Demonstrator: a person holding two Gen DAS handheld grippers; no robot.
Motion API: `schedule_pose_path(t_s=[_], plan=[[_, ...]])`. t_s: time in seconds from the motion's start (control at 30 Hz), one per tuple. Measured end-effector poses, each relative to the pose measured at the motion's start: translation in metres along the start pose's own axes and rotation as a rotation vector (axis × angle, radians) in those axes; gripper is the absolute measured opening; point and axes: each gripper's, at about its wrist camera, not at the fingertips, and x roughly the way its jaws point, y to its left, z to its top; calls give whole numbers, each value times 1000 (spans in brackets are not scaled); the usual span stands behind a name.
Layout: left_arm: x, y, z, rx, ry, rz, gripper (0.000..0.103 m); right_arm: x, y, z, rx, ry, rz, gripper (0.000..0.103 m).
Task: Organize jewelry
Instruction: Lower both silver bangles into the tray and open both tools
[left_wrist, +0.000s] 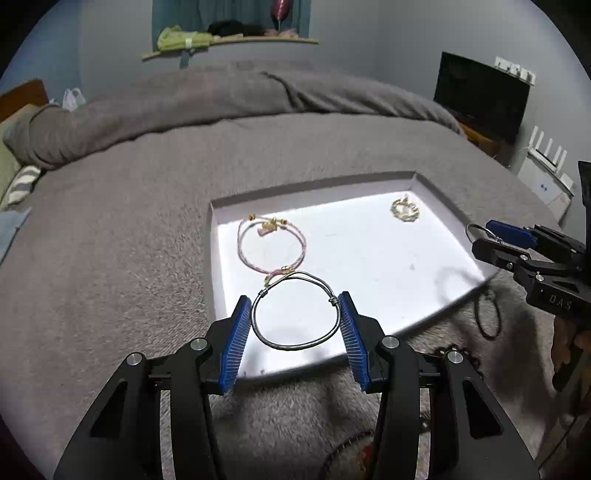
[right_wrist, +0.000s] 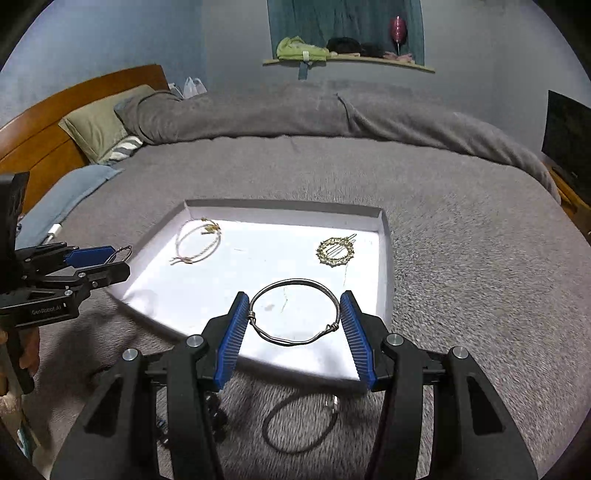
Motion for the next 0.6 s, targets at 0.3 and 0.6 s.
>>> schedule_pose_path(t_s=[0.3,0.6], plan=[[37,7,6,-7,88,-7,50,39,-3,2,9,83,7,51],[56,10,6,-15,155,-13,50,54,3,4,-26,146,-5,51]])
